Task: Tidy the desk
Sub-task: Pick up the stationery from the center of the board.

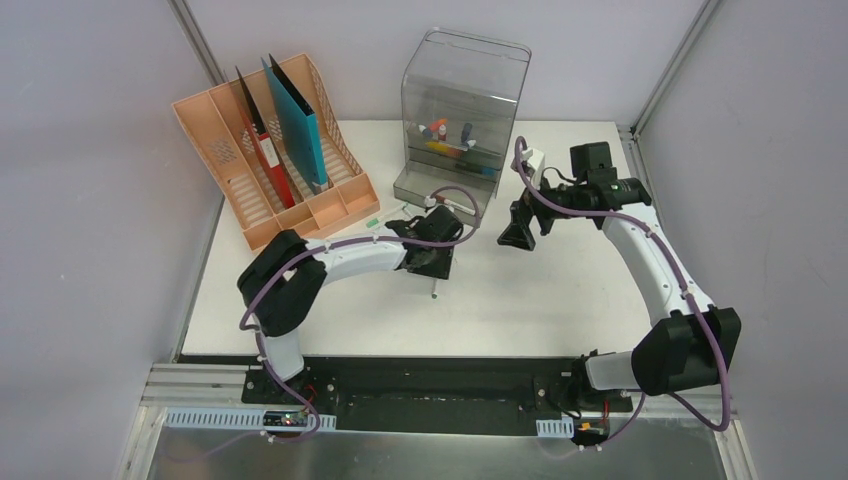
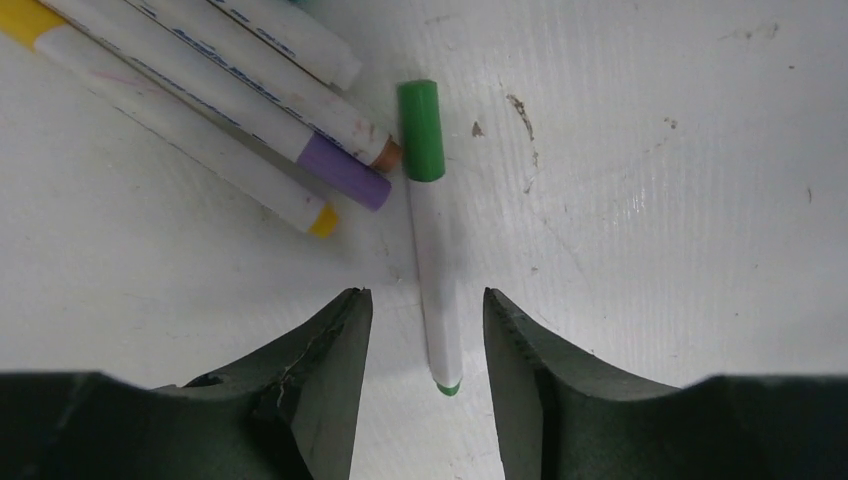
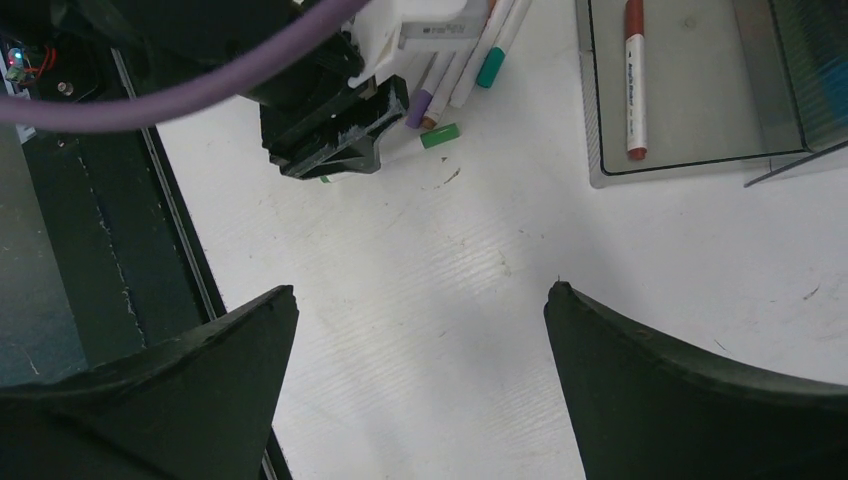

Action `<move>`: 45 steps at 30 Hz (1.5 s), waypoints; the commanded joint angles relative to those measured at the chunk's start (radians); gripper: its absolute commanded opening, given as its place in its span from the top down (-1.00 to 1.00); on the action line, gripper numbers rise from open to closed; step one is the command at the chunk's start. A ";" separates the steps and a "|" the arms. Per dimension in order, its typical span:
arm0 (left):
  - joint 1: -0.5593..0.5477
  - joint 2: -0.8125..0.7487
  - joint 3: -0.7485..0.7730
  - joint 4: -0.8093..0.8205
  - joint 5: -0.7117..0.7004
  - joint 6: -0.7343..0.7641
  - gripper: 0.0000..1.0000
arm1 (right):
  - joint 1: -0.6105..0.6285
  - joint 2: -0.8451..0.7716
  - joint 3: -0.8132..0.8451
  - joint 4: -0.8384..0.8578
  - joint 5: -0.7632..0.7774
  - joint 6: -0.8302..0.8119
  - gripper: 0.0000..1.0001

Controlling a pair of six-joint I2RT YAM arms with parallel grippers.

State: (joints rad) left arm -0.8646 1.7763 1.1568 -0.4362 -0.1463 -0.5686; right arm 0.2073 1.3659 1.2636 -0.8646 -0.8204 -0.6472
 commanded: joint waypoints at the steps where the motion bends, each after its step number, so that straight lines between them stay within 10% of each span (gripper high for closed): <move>1: -0.043 0.049 0.087 -0.101 -0.065 -0.036 0.06 | -0.014 -0.007 0.006 0.029 -0.033 0.004 -0.95; 11: -0.076 0.154 0.181 -0.186 -0.148 -0.005 0.09 | -0.016 0.009 0.012 0.015 -0.047 -0.006 -0.95; 27: -0.086 0.205 0.200 -0.221 -0.121 0.000 1.00 | -0.020 0.011 0.007 0.012 -0.058 -0.012 -0.95; 45: -0.085 -0.142 -0.080 0.123 -0.108 -0.008 1.00 | -0.032 0.010 0.007 0.015 -0.134 0.005 -0.96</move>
State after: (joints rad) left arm -0.9432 1.7313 1.1290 -0.4519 -0.2600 -0.5694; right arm 0.1802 1.3758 1.2636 -0.8658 -0.8799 -0.6445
